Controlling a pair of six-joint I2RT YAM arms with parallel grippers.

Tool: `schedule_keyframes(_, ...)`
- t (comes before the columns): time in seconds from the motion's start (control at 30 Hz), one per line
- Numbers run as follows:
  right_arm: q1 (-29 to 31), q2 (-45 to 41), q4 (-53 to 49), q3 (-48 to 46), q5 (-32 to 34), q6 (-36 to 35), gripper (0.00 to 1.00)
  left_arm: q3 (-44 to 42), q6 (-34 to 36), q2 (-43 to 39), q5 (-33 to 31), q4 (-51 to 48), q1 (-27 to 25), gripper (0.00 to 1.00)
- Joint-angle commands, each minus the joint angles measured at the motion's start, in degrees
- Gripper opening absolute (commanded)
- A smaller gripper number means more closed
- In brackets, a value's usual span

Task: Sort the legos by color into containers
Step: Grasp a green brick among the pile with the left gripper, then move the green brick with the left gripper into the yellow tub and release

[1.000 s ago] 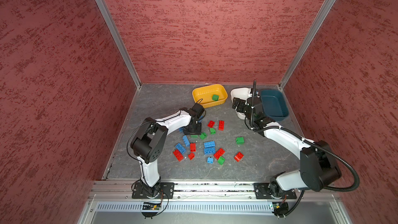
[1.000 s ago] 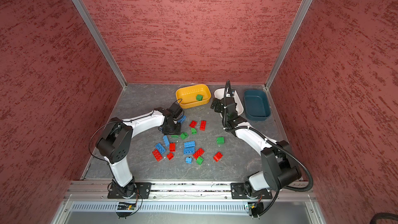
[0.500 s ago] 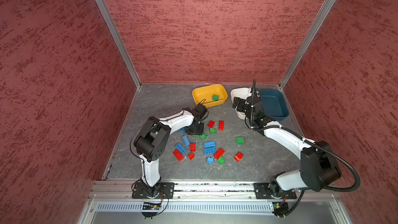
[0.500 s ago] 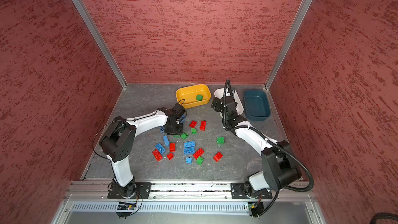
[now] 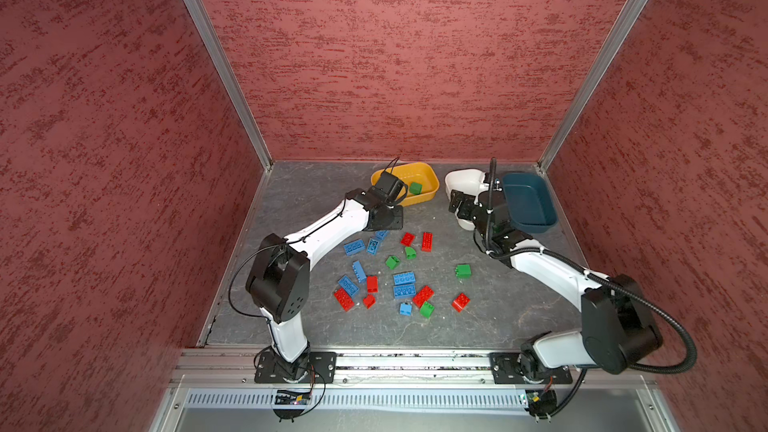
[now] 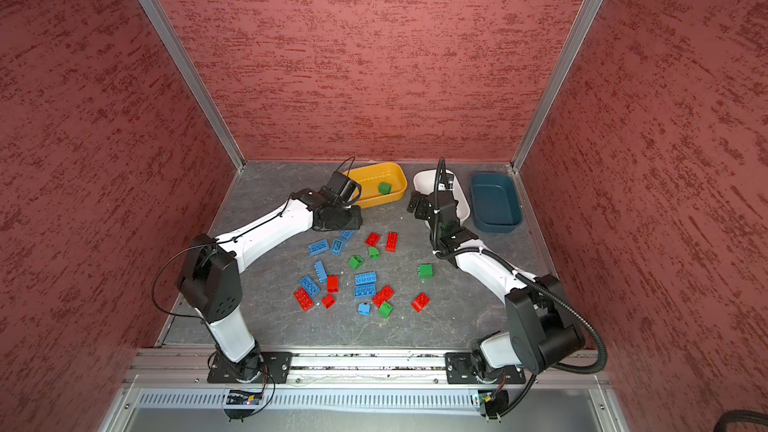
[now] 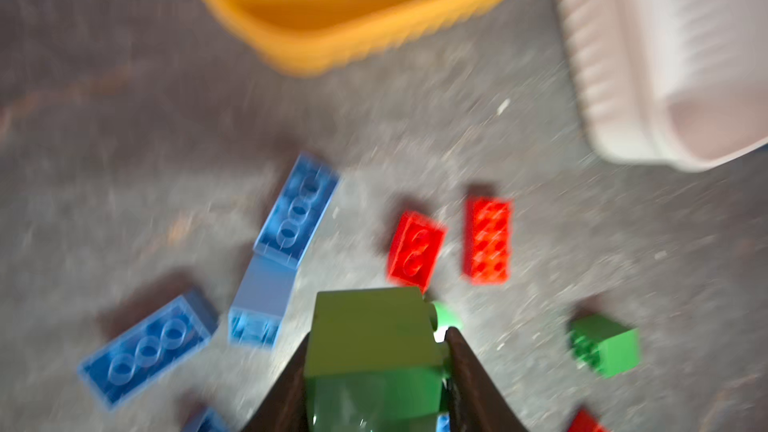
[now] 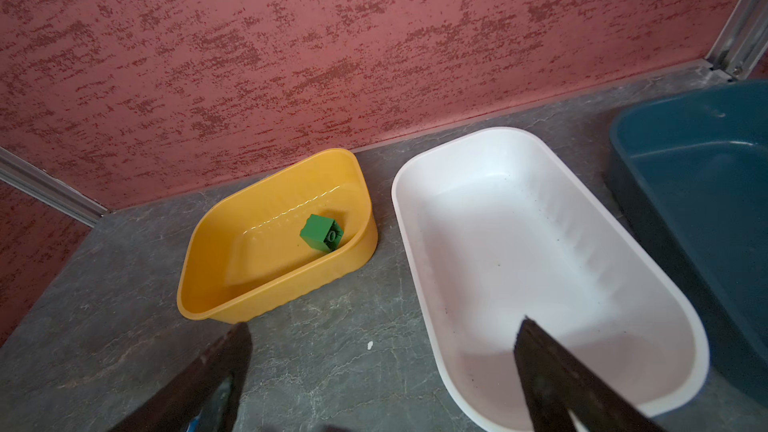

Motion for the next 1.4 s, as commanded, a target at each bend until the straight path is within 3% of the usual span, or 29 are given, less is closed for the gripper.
schedule_keyframes(0.0,0.0,-0.9,1.0,0.1,-0.3,-0.2,0.99,5.2,2.7,4.5,1.3,4.6,1.6,0.27)
schedule_keyframes(0.13,0.0,-0.8,-0.4,0.5,-0.5,0.7,0.99,11.3,3.3,9.6,1.8,8.8,4.0,0.27)
schedule_keyframes(0.33,0.0,-1.4,-3.0,0.1,-0.3,2.5,0.99,21.0,1.6,18.5,8.4,14.9,8.7,0.27)
schedule_keyframes(0.57,0.0,-2.2,-4.0,-1.0,-1.6,4.3,0.99,37.0,-0.8,31.1,7.4,10.9,11.9,0.28)
schedule_keyframes(0.77,0.0,2.2,-11.5,4.7,-11.5,-2.8,0.99,51.0,-0.8,38.7,7.5,5.4,12.8,0.44)
schedule_keyframes(0.9,0.0,6.1,-13.2,6.7,-14.7,-1.7,0.99,51.3,-0.1,38.2,8.3,5.5,12.4,0.55)
schedule_keyframes(1.17,0.1,8.4,-11.0,6.5,-16.2,0.7,0.99,46.9,0.5,35.0,8.6,5.9,12.1,0.58)
schedule_keyframes(1.37,1.5,11.4,-13.0,7.4,-18.5,1.1,0.93,40.1,-0.5,29.9,8.8,9.2,12.1,0.82)
